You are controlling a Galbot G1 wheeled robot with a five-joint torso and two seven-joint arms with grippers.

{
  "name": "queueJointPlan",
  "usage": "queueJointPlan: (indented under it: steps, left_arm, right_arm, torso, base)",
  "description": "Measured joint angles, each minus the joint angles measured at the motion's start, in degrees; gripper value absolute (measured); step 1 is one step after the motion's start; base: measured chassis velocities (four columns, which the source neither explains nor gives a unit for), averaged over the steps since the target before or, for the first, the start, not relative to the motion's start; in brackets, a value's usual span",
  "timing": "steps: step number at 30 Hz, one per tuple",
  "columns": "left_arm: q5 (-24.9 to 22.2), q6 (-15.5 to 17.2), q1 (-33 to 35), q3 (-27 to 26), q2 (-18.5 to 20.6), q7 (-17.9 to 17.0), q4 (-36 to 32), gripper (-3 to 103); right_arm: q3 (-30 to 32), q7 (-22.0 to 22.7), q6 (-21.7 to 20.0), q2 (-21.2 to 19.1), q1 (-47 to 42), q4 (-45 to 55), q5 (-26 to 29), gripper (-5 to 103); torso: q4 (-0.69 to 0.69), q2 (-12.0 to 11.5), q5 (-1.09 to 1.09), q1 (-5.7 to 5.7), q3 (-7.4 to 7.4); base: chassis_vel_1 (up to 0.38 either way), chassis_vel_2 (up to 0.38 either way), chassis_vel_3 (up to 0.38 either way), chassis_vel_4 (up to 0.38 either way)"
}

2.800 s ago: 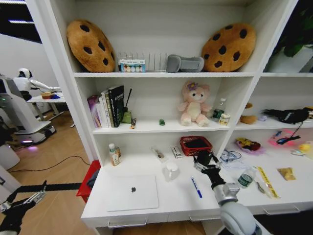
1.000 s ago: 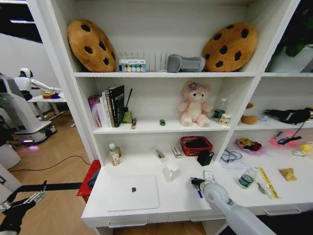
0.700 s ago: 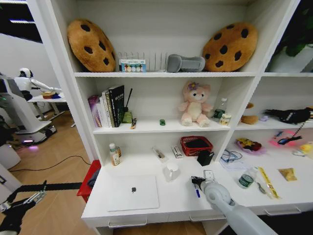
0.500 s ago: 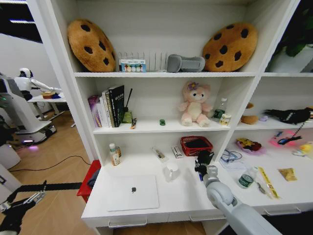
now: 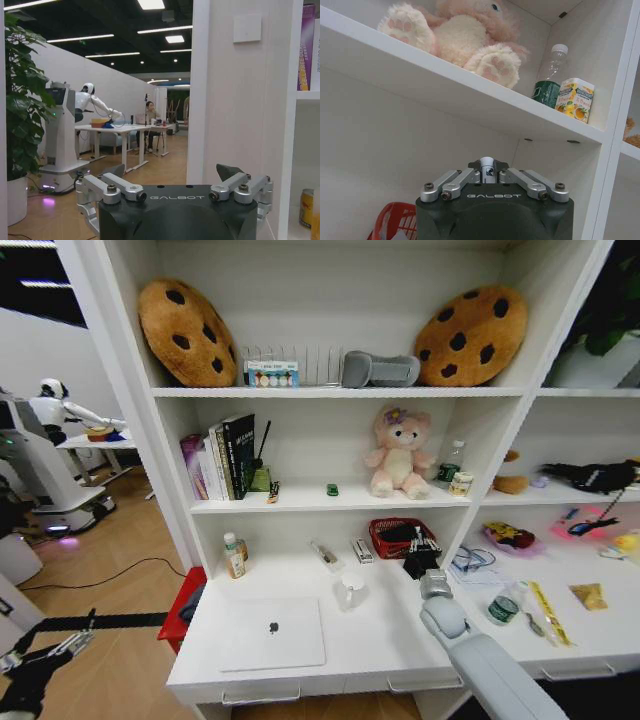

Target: Organize the objects on the table.

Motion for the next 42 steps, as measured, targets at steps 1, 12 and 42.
queueJointPlan:
  steps: [1, 12, 42]
  left_arm:
    - [0.00, 0.00, 0.00, 0.00, 0.00, 0.00, 0.00, 100]
    - [0.00, 0.00, 0.00, 0.00, 0.00, 0.00, 0.00, 100]
    - [0.00, 0.00, 0.00, 0.00, 0.00, 0.00, 0.00, 100]
  right_arm:
    - [0.00, 0.00, 0.00, 0.00, 0.00, 0.00, 0.00, 12]
    - [-0.54, -2.35, 3.50, 1.46, 7.95, -11.23, 0.06, 12]
    - [-1.15, -1.88, 2.33, 1.54, 7.09, -11.51, 0.95, 78]
  torso:
    - [0.00, 0.00, 0.00, 0.00, 0.00]
    - [0.01, 0.00, -0.01, 0.00, -0.01]
    - [0.01, 0.01, -0.02, -0.01, -0.01]
  base:
    - [0.000, 0.000, 0.000, 0.000]
    - [0.000, 0.000, 0.000, 0.000]
    - [0.000, 0.000, 0.000, 0.000]
